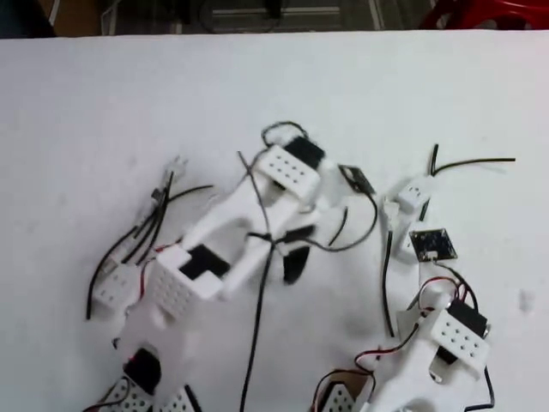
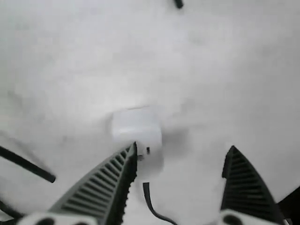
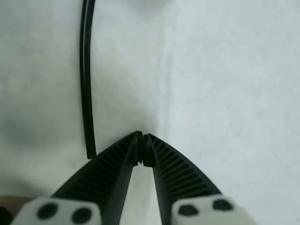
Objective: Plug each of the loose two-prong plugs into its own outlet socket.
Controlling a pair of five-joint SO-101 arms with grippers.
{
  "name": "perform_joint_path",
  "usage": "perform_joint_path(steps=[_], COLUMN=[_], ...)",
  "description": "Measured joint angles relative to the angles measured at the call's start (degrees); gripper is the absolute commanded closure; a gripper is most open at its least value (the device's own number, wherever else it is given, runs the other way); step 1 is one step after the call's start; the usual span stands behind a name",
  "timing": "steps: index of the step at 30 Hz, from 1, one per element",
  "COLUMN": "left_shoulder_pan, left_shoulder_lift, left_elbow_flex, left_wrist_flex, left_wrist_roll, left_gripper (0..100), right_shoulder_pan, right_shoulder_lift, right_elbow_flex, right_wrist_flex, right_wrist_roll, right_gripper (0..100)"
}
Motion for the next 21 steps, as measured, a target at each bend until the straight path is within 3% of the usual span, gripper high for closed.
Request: perform_joint_path(steps=[4,11,21], left_shoulder_pan=[-1.2,-11.4,-12.2], left_shoulder_lift=[0.0,0.0,0.0], left_elbow_flex=[-0.1,-4.6,2.5], left_wrist_flex=[0.0,0.0,-9.8], left_wrist_roll=[0.0,0.0,0.0], left_gripper=[71,71,71], right_shoulder_pan=[0.0,0.0,0.0], right_shoulder_lift=[0.0,0.0,0.0], right_elbow_flex=[0.0,0.0,0.0], right_wrist_flex=[0.0,0.0,0.0], right_wrist_roll=[0.0,0.0,0.0], right_gripper=[98.1,98.1,98.1])
